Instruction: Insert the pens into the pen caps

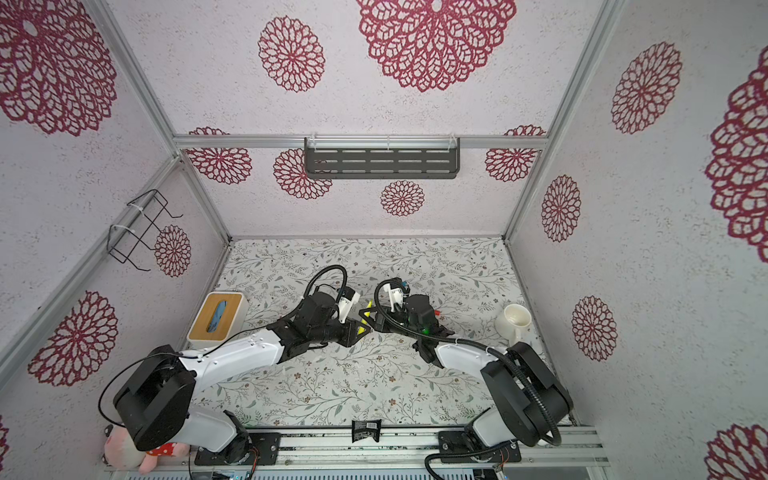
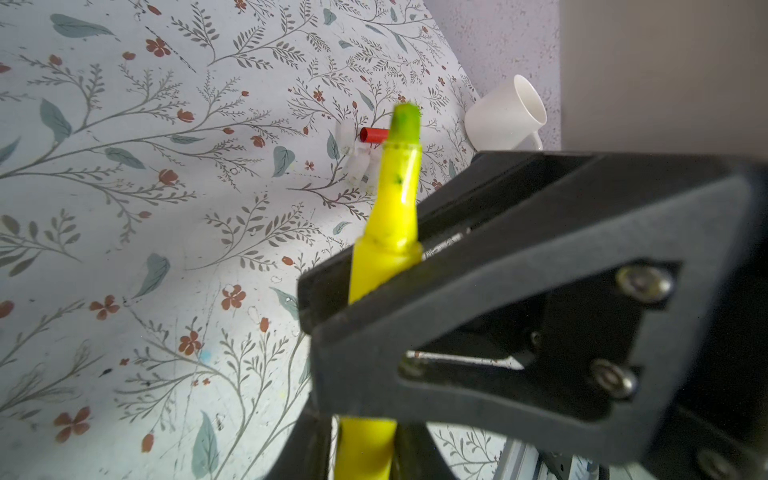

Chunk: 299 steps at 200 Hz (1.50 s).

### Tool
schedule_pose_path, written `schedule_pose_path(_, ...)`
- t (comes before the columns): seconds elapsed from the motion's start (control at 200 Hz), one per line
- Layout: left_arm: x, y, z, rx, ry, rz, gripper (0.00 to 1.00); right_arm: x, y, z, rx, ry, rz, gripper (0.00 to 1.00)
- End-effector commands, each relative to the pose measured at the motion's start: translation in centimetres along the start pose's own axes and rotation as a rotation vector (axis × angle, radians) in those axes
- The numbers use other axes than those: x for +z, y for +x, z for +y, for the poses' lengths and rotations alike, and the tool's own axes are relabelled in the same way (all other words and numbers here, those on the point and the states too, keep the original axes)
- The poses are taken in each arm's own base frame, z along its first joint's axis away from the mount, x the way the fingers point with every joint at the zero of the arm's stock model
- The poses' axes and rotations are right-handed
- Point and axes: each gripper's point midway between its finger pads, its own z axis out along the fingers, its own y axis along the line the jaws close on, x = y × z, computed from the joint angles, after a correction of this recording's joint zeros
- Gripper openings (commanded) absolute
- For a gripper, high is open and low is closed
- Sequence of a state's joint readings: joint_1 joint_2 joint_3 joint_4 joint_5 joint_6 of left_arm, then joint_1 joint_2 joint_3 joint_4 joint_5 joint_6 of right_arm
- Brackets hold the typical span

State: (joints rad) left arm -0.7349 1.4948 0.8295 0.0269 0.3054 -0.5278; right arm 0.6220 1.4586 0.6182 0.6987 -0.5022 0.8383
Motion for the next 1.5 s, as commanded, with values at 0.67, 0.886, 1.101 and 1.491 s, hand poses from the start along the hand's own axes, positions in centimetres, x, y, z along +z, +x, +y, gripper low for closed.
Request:
schedule_pose_path(0.67, -2.0, -0.2, 2.8, 0.007, -0.157, -0.071, 0.00, -8.5, -4.0, -6.5, 0.001, 0.594, -0.157, 0.69)
schedule_pose_path(0.886, -3.7, -0.2, 1.6, 0.066, -0.161, -0.107, 0.00, -14.4, -4.1, -13.0, 0.174, 0.873, -0.119, 0.64)
schedule_pose_path(1.101, -4.7, 0.9, 1.0, 0.115, -0.190, -0.108, 0.00, -14.6, -2.9, -16.8, 0.242, 1.032, -0.009, 0.47)
schedule_pose_path(1.491, -5.0, 2.9, 0.9, 0.149, -0.243, -0.114, 0.00, -13.4, -3.3, -19.6, 0.281, 1.132, 0.018, 0.36)
